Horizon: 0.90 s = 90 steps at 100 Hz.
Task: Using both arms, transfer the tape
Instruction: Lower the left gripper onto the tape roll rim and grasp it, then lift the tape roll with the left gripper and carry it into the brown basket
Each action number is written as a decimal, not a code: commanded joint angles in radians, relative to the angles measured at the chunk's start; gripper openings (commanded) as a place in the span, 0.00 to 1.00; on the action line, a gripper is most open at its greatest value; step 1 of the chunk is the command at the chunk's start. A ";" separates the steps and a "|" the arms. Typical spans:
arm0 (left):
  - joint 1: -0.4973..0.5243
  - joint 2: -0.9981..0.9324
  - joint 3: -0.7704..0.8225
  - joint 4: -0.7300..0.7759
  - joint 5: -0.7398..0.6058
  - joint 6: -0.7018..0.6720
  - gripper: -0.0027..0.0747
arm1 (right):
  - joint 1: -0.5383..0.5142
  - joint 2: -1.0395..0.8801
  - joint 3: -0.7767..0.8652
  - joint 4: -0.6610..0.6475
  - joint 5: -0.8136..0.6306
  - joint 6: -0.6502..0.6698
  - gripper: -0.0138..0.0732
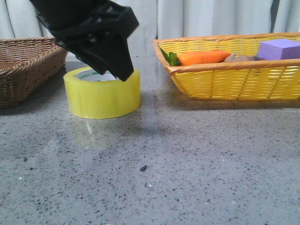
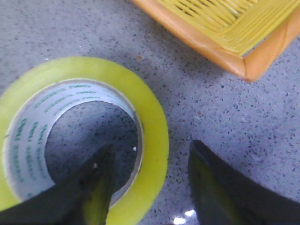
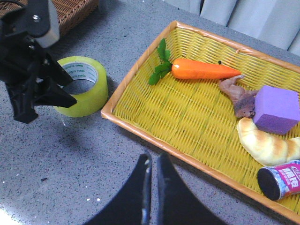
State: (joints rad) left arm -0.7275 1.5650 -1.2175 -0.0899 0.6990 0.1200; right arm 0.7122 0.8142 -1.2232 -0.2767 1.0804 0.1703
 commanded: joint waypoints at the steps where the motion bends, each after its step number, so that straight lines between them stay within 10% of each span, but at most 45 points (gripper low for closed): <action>1: -0.006 0.000 -0.054 -0.018 -0.012 0.010 0.47 | -0.005 -0.005 -0.022 -0.030 -0.068 0.006 0.07; 43: -0.006 0.089 -0.071 -0.013 0.016 0.010 0.46 | -0.005 -0.005 -0.022 -0.030 -0.054 0.006 0.07; 90: -0.006 0.087 -0.107 0.000 0.047 0.010 0.04 | -0.005 -0.005 -0.022 -0.030 -0.045 0.006 0.07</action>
State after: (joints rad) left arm -0.7275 1.6880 -1.2696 -0.0990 0.7456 0.1315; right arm 0.7122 0.8142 -1.2225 -0.2767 1.0880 0.1740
